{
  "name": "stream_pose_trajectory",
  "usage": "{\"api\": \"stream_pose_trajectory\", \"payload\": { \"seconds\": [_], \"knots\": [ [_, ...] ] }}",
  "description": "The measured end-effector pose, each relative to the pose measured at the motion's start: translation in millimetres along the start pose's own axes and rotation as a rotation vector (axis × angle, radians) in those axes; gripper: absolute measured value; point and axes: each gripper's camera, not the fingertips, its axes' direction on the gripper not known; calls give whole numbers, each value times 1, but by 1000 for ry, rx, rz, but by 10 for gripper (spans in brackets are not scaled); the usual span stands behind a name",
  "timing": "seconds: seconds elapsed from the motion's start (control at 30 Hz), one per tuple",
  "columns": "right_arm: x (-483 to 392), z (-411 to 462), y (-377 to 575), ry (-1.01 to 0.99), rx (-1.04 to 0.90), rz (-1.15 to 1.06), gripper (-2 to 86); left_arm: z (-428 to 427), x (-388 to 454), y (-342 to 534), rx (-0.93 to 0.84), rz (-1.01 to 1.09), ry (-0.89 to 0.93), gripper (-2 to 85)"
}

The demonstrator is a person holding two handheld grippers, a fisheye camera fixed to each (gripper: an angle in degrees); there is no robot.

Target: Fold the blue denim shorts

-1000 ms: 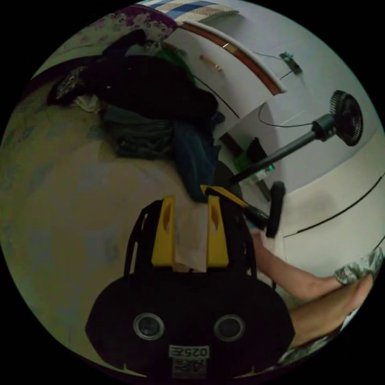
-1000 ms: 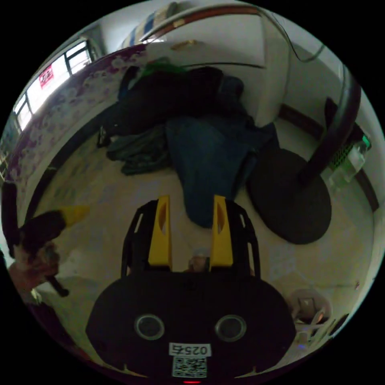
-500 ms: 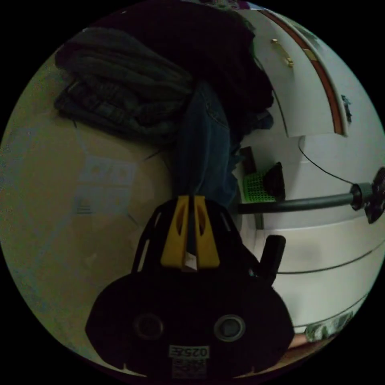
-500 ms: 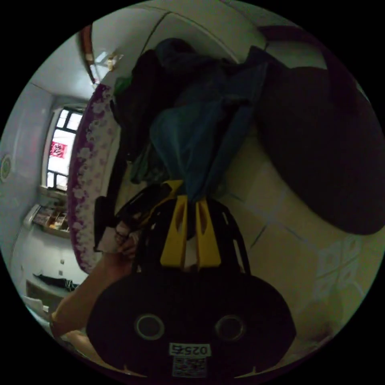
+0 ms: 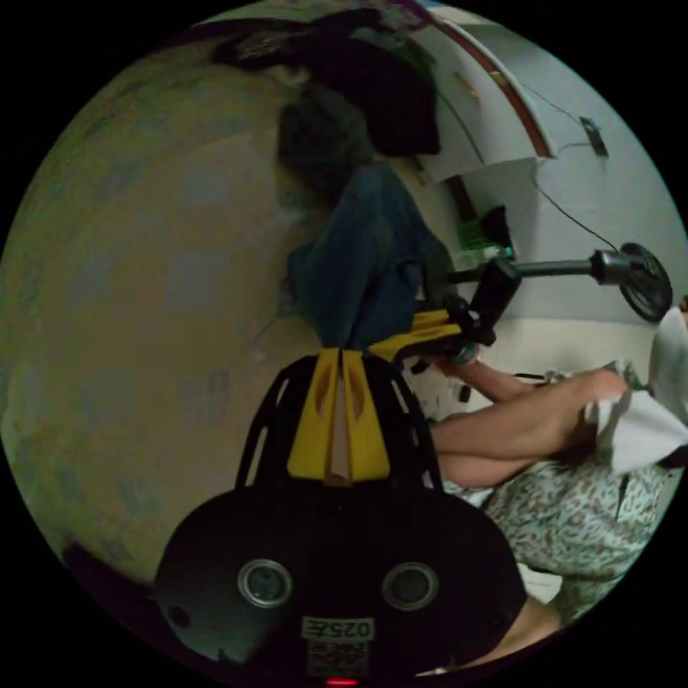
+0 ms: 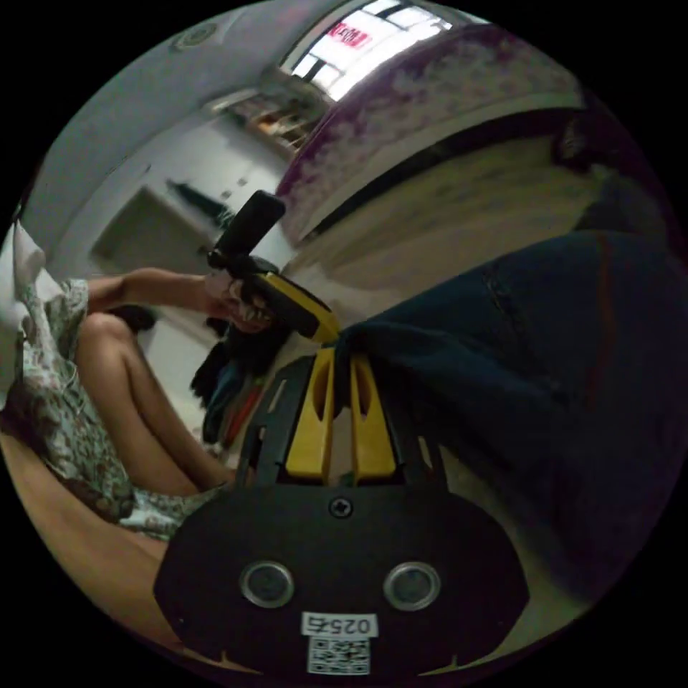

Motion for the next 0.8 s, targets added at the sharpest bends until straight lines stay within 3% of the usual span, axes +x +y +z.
{"api": "stream_pose_trajectory", "payload": {
  "seconds": [0.13,0.27,0.37,0.47,0.53,0.67,0.8],
  "knots": [
    [21,63,-15,-214,-188,11,42,16,-56,91,57,-189,-48,-11],
    [-5,52,-16,-108,-171,-93,90,20,-69,151,216,-158,-22,-9],
    [-18,5,-12,-87,-33,-47,115,19,-75,186,287,-122,7,-5],
    [-18,-64,-10,95,180,131,134,9,-80,223,386,-102,109,12],
    [-16,-105,-8,208,330,258,143,-4,-71,251,503,-56,83,32],
    [-13,-162,-7,418,516,421,157,-42,-20,314,785,36,-201,51],
    [17,-175,-13,516,583,682,168,-50,57,333,827,248,-350,73]
  ]
}}
